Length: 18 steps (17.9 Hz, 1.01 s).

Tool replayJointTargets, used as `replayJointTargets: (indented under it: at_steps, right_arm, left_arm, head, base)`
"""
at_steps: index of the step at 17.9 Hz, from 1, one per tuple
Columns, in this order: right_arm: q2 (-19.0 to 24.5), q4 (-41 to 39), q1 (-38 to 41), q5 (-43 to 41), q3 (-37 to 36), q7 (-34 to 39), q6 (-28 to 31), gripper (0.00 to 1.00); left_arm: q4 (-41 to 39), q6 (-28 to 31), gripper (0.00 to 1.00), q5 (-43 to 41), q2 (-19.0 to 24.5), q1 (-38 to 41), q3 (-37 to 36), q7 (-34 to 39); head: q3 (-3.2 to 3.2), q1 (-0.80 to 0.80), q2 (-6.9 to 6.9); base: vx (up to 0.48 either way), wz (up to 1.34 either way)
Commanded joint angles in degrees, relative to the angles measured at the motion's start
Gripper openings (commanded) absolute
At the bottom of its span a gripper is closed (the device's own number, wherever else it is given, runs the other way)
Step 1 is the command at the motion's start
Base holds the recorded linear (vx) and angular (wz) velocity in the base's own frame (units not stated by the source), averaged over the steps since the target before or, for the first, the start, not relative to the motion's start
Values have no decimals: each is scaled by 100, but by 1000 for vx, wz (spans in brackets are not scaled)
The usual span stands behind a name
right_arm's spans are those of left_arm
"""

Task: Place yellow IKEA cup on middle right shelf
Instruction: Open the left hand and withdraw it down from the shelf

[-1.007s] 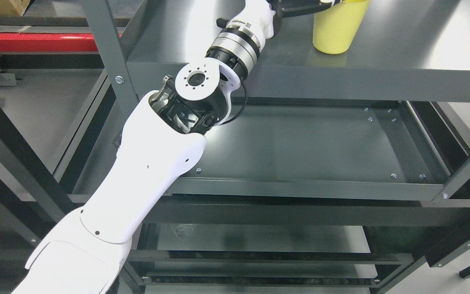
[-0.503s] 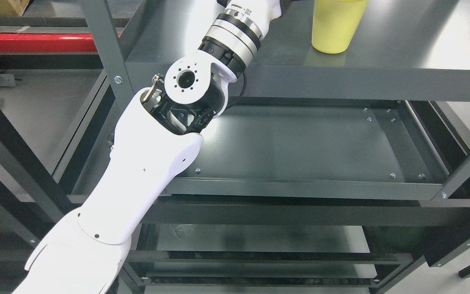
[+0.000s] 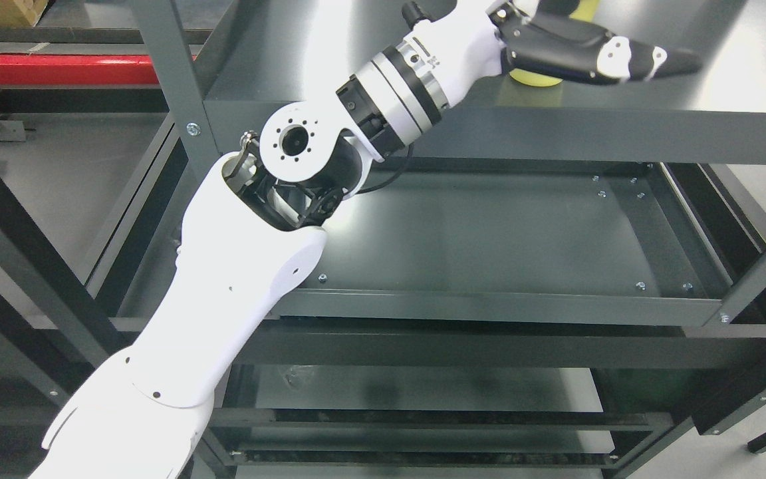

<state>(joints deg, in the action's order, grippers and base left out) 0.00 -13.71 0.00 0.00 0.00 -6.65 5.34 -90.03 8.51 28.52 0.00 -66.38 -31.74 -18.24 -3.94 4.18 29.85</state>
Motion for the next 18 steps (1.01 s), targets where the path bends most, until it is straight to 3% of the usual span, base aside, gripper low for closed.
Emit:
replayJointTargets:
  at_steps: [1, 5, 18]
  right_arm:
    - [-100, 0, 79, -141, 97, -3, 2, 99]
    - [-100, 0, 79, -141, 97, -3, 2, 99]
    - [-100, 0, 79, -141, 97, -3, 2, 99]
  left_arm:
    - [-129, 28, 96, 57, 100, 90, -604, -286]
    - [46, 54, 96, 145, 100, 256, -1281, -268]
    - [249, 54, 96, 251, 100, 1328, -2354, -277]
  head:
    - [0, 0, 0]
    - [0, 0, 0]
    - [0, 0, 0]
  base:
    - [0, 0]
    - [0, 0]
    - [0, 0]
